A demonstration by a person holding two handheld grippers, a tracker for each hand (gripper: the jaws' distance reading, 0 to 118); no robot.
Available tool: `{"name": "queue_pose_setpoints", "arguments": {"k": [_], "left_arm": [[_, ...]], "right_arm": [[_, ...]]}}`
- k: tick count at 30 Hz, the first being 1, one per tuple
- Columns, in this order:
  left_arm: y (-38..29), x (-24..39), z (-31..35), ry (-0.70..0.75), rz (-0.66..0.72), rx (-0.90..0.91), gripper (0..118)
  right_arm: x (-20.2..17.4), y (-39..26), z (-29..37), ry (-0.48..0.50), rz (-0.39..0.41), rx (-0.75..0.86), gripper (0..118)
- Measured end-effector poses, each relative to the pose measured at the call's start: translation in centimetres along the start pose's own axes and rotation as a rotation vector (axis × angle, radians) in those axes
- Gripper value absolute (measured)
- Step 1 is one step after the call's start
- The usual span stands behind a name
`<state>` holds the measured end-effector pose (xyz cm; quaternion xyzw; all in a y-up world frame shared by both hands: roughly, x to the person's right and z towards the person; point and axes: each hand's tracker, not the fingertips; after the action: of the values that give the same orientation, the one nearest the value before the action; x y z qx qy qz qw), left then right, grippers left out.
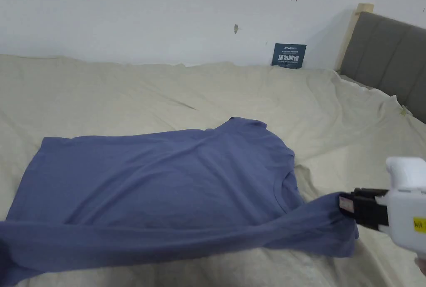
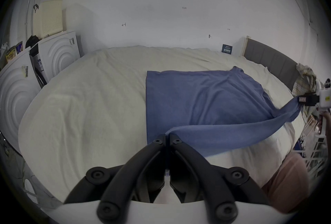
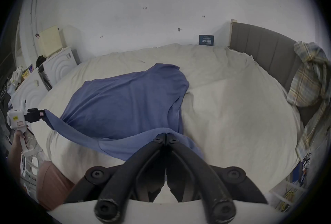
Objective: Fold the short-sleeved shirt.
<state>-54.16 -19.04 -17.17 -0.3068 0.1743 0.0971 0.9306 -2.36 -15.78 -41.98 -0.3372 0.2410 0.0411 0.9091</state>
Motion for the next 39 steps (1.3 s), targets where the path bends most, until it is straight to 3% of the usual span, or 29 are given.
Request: {"name": "queue_pose_setpoints", "arguments": {"k": [9, 14, 15, 16, 18, 19, 21, 22, 27, 30, 31, 32, 33, 34, 35, 36, 37, 39], "left_arm": [[5.4, -1.8, -11.5, -0.036, 0.067, -0.209, 1], [4.0, -2.2, -15.7, -0.025, 0.086, -0.222, 6], [3.5, -2.2, -15.9, -0.026, 0.086, -0.220, 15], [3.2, -2.2, -15.9, -0.027, 0.090, -0.203, 36], [2.5, -2.5, -15.7, -0.014, 0.102, -0.162, 42], [2.3, -2.7, -15.5, -0.019, 0.118, -0.142, 55], [2.3, -2.7, -14.8, 0.009, 0.133, -0.136, 97], [2.3, -2.7, -14.2, 0.027, 0.137, -0.115, 116], [2.5, -2.4, -9.2, 0.036, 0.160, 0.037, 118], [1.5, -1.7, -5.8, 0.018, 0.167, 0.056, 118], [1.1, -1.5, -4.6, 0.002, 0.163, 0.052, 117], [0.7, -1.3, -3.7, -0.002, 0.157, 0.051, 111], [0.2, -1.0, -2.5, -0.001, 0.151, 0.052, 91], [-0.3, -0.5, -1.1, 0.024, 0.131, 0.075, 28], [-0.6, -0.1, 0.0, 0.044, 0.110, 0.104, 0], [-0.9, 0.4, 1.2, 0.091, 0.102, 0.132, 0], [-1.1, -0.1, 2.1, 0.132, 0.098, 0.149, 0], [-0.9, -1.1, 3.6, 0.048, 0.144, 0.152, 0]], "right_arm": [[0.8, 7.6, -14.4, -0.044, 0.042, -0.192, 0], [1.1, 6.3, -21.1, -0.069, -0.018, -0.301, 0], [1.1, 5.8, -21.8, -0.078, -0.023, -0.311, 5], [1.2, 5.2, -22.0, -0.079, -0.028, -0.309, 26], [1.4, 4.1, -21.9, -0.081, -0.043, -0.271, 32], [1.6, 3.7, -21.5, -0.071, -0.050, -0.219, 46], [1.9, 3.2, -20.0, -0.072, -0.059, -0.150, 87], [2.1, 3.2, -18.9, -0.065, -0.067, -0.108, 97], [2.0, 2.6, -11.4, -0.048, -0.155, 0.077, 97], [1.0, 0.7, -6.5, 0.046, -0.212, 0.152, 96], [0.6, 0.0, -5.0, 0.081, -0.215, 0.169, 95], [-0.1, -0.7, -3.7, 0.104, -0.208, 0.188, 84], [-0.8, -1.4, -2.3, 0.106, -0.191, 0.214, 48], [-1.4, -1.9, -1.3, 0.088, -0.174, 0.230, 0], [-2.0, -2.5, -1.1, 0.012, -0.180, 0.212, 0], [-2.8, -2.9, -1.1, -0.026, -0.130, 0.224, 0], [-2.9, -3.0, -1.2, 0.028, -0.153, 0.200, 0], [-3.2, -3.6, -1.3, 0.110, -0.194, 0.193, 0]]}}
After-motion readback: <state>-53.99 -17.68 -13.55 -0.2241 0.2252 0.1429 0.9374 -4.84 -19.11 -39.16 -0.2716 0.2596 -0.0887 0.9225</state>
